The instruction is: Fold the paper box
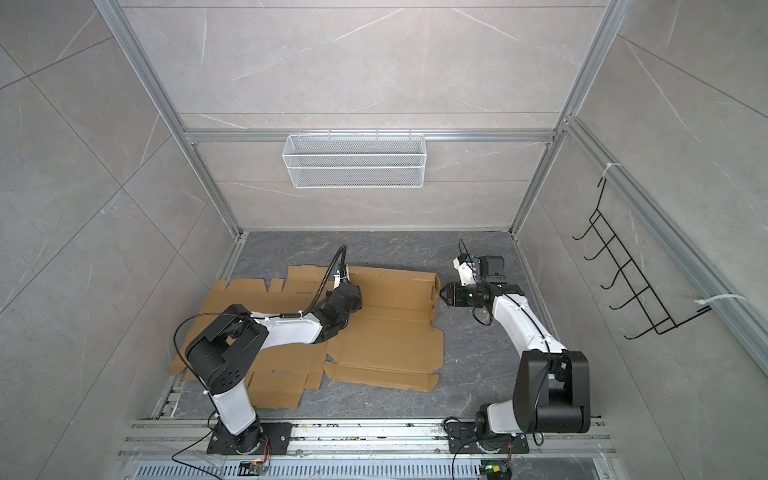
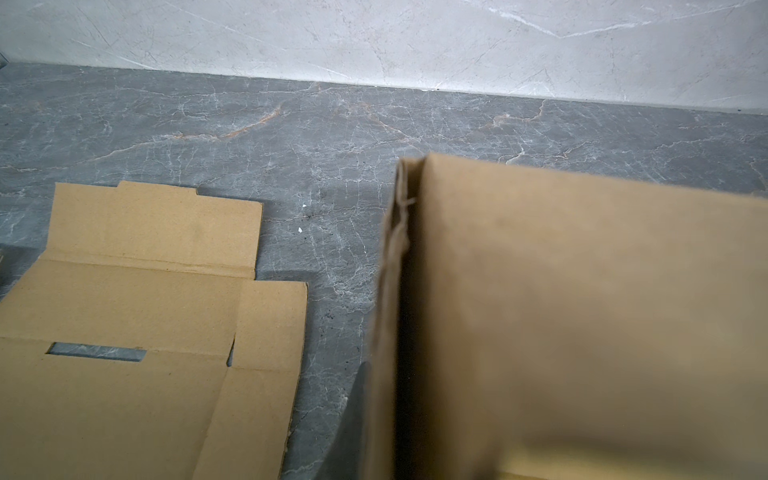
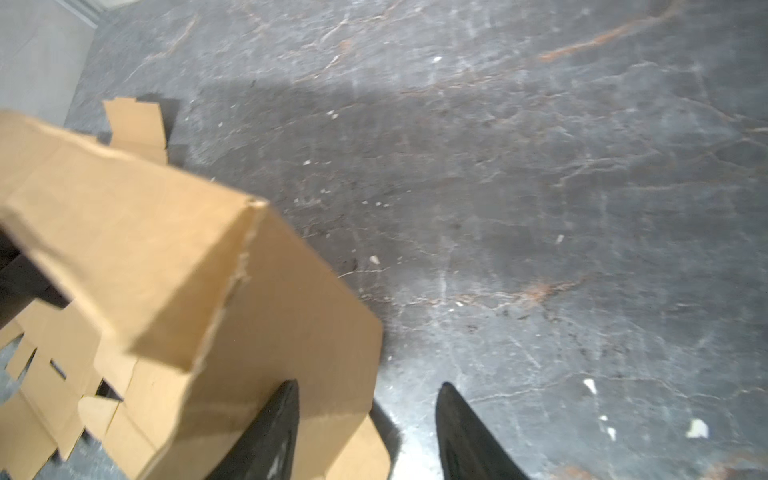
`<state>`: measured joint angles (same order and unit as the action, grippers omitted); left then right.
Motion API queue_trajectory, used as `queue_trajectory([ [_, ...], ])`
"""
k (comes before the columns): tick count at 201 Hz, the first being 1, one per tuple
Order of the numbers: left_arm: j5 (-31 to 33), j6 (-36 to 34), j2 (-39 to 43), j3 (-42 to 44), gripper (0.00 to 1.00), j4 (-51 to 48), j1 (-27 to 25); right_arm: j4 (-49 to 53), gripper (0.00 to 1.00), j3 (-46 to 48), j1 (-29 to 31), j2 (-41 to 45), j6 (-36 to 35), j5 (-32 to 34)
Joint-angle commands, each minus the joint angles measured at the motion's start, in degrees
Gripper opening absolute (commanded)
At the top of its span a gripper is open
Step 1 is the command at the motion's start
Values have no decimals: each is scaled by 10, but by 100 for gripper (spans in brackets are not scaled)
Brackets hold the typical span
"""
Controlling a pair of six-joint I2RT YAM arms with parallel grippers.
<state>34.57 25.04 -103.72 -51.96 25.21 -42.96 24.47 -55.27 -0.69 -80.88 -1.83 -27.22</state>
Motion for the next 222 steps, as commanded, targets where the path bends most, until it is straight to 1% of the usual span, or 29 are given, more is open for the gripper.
queue_trajectory([
  [1, -22, 11, -10, -2, 0, -43, 4, 41, 56, 18, 14, 26, -19, 8],
  [36, -27, 16, -15, -7, 0, -45, 4, -4, 56, 54, 46, 37, -12, 14],
  [55, -28, 16, -15, -9, 0, -47, 4, -36, 57, 65, 63, 34, -8, 40],
  [84, -32, 16, -19, -10, 0, -48, 3, -144, 59, 85, 74, 25, 25, 107],
  [110, -38, 16, -21, -13, 0, -52, 4, -230, 59, 92, 83, 2, 45, 139],
  [153, -42, 12, -19, -15, 0, -54, 4, -313, 58, 118, 109, -17, 12, 171],
  [168, -46, 12, -22, -18, 0, -56, 4, -341, 58, 126, 112, -18, -7, 168],
  [222, -51, 12, -24, -22, 0, -59, 5, -329, 56, 85, 113, -61, -47, 177],
])
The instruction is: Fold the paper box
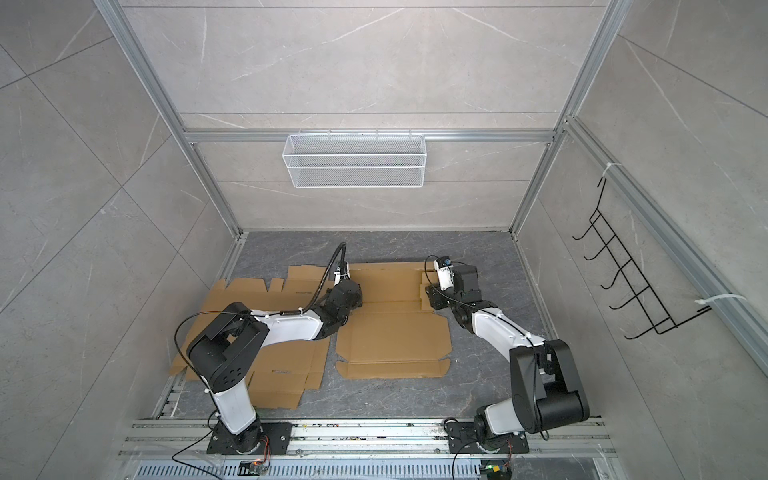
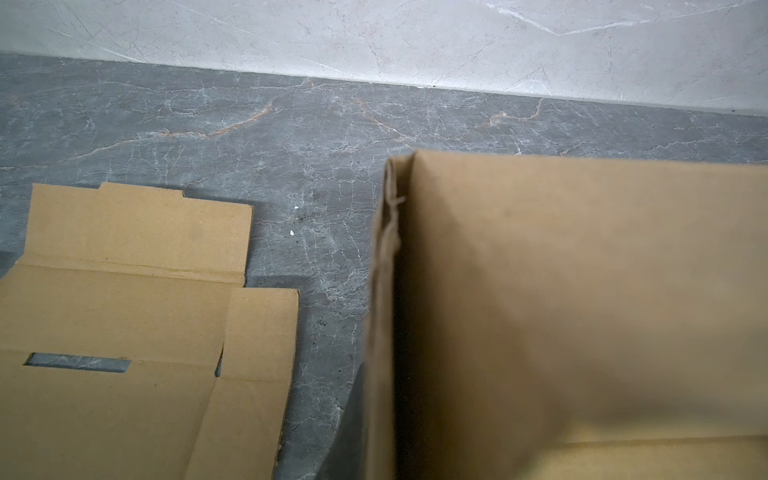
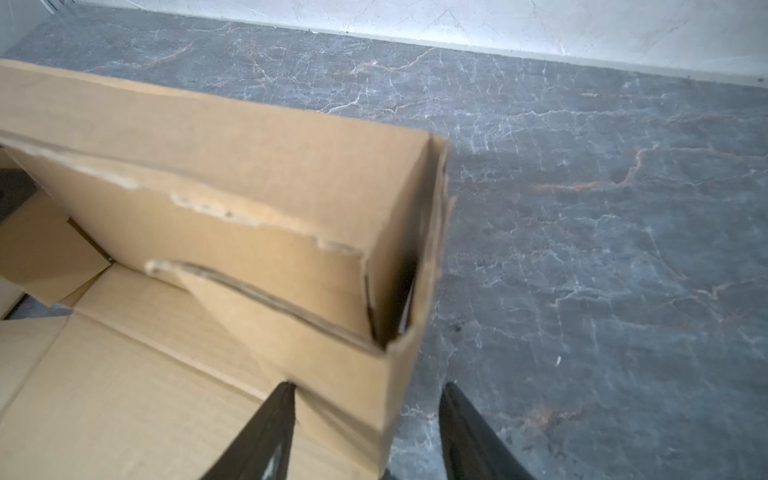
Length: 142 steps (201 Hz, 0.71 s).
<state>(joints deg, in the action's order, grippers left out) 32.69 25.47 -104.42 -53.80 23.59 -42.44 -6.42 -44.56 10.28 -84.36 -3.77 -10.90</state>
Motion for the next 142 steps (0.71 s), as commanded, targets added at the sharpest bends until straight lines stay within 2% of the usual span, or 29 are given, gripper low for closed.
queue_trajectory([
  [1, -33, 7, -18, -4, 0, -43, 0, -20, 56, -22, 3, -27, -28, 14],
  [25, -38, 9, -20, -8, 0, -46, 2, -40, 52, -22, 7, -34, -33, 20],
  [61, -40, 8, -19, -14, 0, -50, 1, -45, 42, -23, 18, -39, -29, 75],
  [142, -44, 11, -5, -25, 0, -64, 3, -41, 15, -32, 82, -51, -30, 274],
])
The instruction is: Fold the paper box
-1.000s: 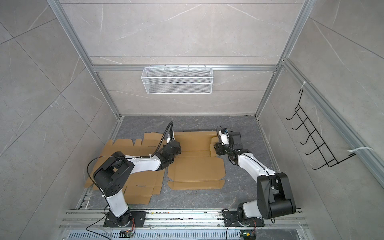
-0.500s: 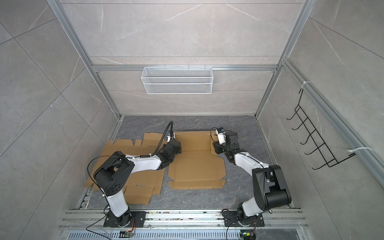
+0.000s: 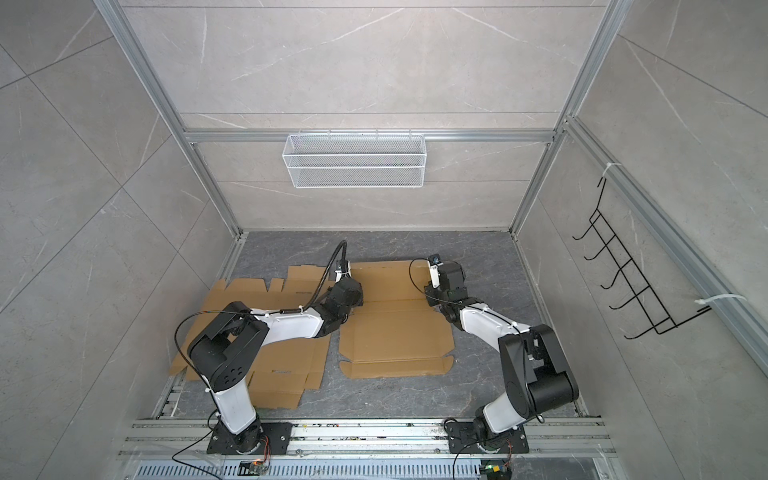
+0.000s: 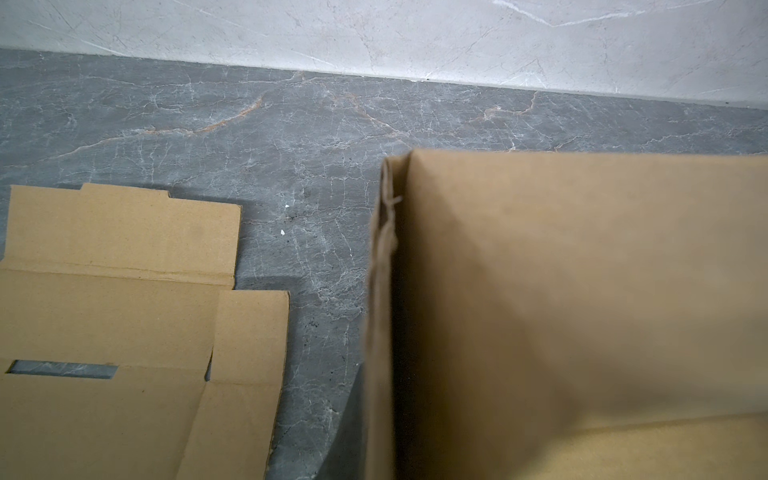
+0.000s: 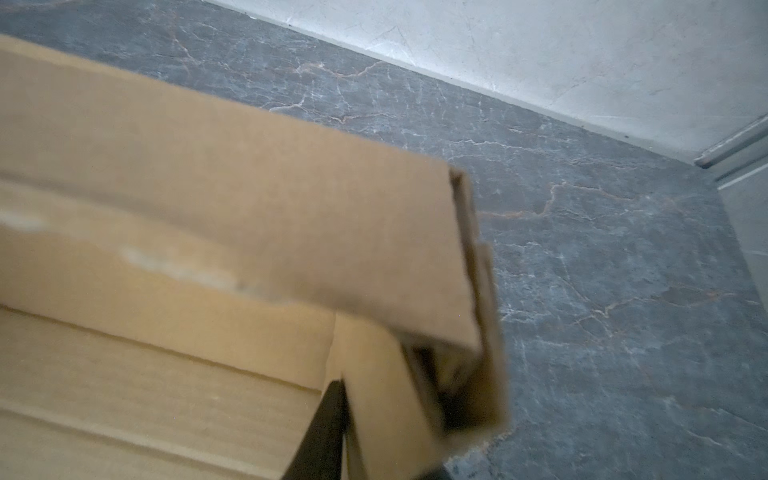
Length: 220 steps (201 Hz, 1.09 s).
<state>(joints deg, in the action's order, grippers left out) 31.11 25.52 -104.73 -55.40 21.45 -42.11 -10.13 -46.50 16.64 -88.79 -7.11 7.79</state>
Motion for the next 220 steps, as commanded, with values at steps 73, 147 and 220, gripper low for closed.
queue_trajectory([
  [73, -52, 35, 36, -35, 0, -94, 1, 57, 0, -29, 66, -2, 41, 294],
  [147, -83, 40, 64, -59, 0, -126, 2, 116, 0, -54, 88, -26, 69, 443],
  [220, -98, 28, 52, -54, 0, -130, 12, 112, 33, -22, 82, 27, 119, 314],
])
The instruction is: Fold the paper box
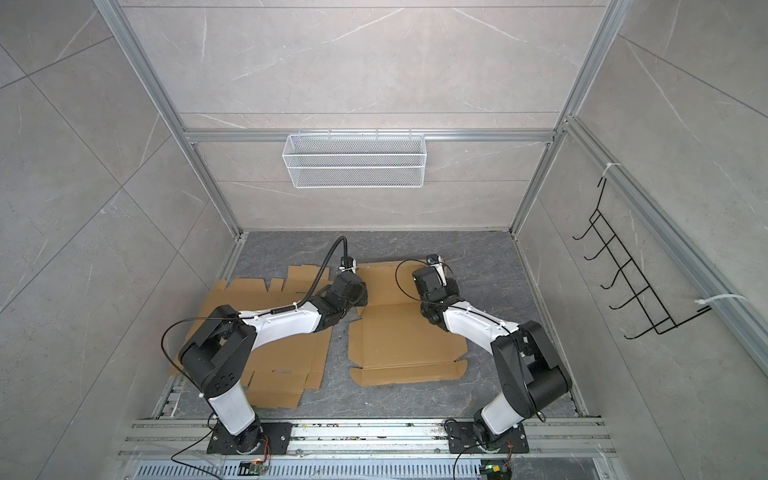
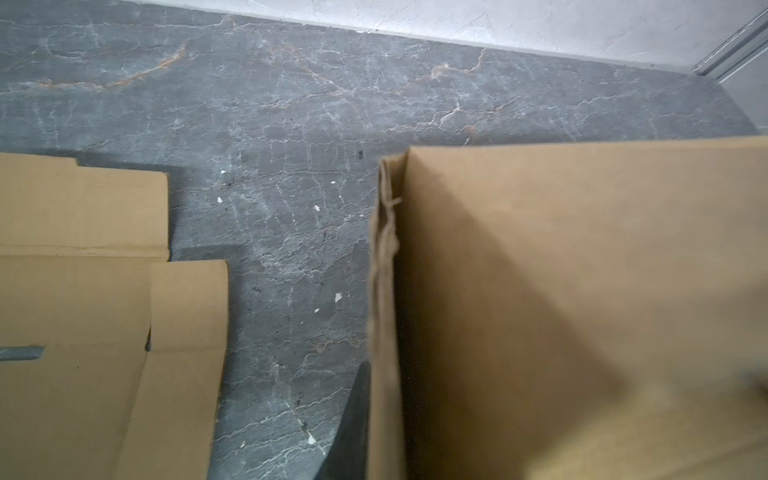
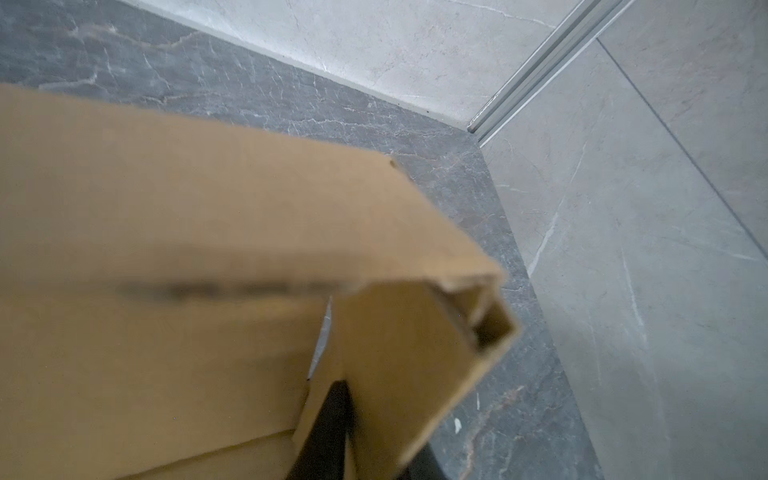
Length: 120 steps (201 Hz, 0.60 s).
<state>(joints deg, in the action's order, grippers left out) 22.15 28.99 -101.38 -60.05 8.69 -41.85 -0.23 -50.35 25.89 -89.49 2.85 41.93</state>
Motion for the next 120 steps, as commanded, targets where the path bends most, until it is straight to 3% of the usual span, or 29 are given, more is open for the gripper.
queue_trajectory([
  [1, -8, -7, 19, -8, 0, -3, 10, 13, 33, 16, -10, 34, 19, -28],
  [24, -16, -10, 17, -5, 0, -5, 17, 29, 45, 20, -20, 58, 25, -67],
  [58, -33, -20, 13, -23, 0, -40, 29, 54, 55, 29, -34, 107, 23, -137],
  [120, -99, -52, -32, -144, 0, -236, 64, 127, 63, 34, -37, 195, 20, -290],
])
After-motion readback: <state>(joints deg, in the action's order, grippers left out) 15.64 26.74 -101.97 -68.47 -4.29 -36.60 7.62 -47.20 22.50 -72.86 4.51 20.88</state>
